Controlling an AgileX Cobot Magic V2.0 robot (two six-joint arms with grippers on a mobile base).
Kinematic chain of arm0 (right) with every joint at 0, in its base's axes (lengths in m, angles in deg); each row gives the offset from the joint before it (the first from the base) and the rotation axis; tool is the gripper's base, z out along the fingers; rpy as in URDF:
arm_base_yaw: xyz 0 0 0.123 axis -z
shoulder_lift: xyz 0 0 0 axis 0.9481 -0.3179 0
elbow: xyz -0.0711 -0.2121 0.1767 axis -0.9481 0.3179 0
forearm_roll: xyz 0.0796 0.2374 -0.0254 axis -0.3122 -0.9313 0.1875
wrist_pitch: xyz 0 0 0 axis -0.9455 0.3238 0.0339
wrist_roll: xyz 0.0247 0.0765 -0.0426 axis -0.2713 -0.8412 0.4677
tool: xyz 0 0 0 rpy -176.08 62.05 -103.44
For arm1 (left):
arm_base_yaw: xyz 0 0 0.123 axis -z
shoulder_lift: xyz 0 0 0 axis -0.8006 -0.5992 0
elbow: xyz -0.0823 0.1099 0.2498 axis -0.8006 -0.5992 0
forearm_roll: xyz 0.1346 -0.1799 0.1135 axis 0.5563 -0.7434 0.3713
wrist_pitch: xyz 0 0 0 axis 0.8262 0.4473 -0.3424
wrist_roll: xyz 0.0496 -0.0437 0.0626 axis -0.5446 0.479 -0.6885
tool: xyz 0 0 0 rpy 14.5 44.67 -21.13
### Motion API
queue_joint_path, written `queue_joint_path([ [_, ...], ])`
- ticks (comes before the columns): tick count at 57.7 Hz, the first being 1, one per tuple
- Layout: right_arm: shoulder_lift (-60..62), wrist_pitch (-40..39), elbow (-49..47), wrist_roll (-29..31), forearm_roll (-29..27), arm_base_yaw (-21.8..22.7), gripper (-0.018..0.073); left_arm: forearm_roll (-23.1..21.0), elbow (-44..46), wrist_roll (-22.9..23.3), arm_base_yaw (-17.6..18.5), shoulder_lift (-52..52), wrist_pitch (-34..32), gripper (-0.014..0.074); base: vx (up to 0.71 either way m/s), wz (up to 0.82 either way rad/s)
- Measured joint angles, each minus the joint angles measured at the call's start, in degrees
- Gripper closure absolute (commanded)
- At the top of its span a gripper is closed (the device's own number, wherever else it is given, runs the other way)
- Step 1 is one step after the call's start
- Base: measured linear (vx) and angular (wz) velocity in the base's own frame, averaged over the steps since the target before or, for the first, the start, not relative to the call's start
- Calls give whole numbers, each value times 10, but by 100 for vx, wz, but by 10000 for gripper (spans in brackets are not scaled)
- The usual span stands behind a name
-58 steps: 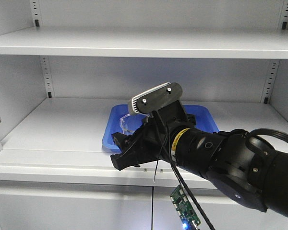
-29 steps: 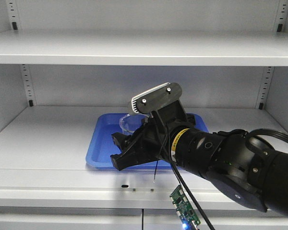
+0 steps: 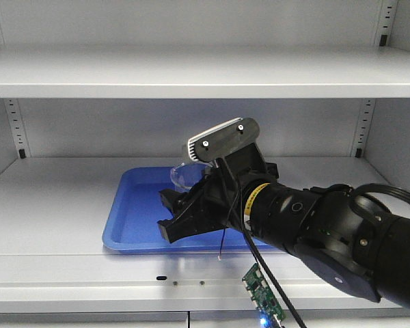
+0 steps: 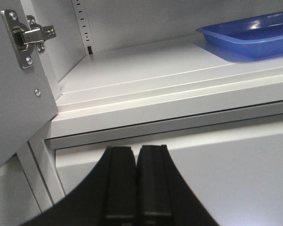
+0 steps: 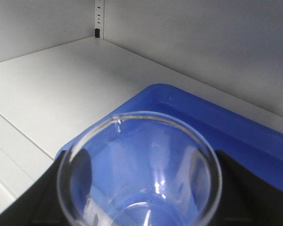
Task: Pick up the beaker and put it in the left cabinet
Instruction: 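Extend the right gripper into the cabinet over the blue tray, then lower the beaker onto the blue tray with the right gripper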
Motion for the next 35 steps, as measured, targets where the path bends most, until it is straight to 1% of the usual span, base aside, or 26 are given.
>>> queue_joint_path([
  [9, -5, -1, 0, 0, 1, 0, 405, 0, 0, 0, 0, 0, 0, 603, 0, 0],
  [14, -17, -5, 0, 0, 10, 3, 405, 0, 0, 0, 0, 0, 0, 603, 0, 0],
  [20, -45, -33, 0, 0, 20, 15, 403, 0, 0, 0, 0, 0, 0, 603, 0, 0],
  [27, -83, -88, 0, 0, 26, 38, 403, 0, 0, 0, 0, 0, 0, 603, 0, 0],
  [32, -105, -122, -1, 0, 23, 54, 403, 0, 0, 0, 0, 0, 0, 603, 0, 0],
  [35, -118, -129, -4, 0, 18, 64, 403, 0, 0, 0, 0, 0, 0, 603, 0, 0],
])
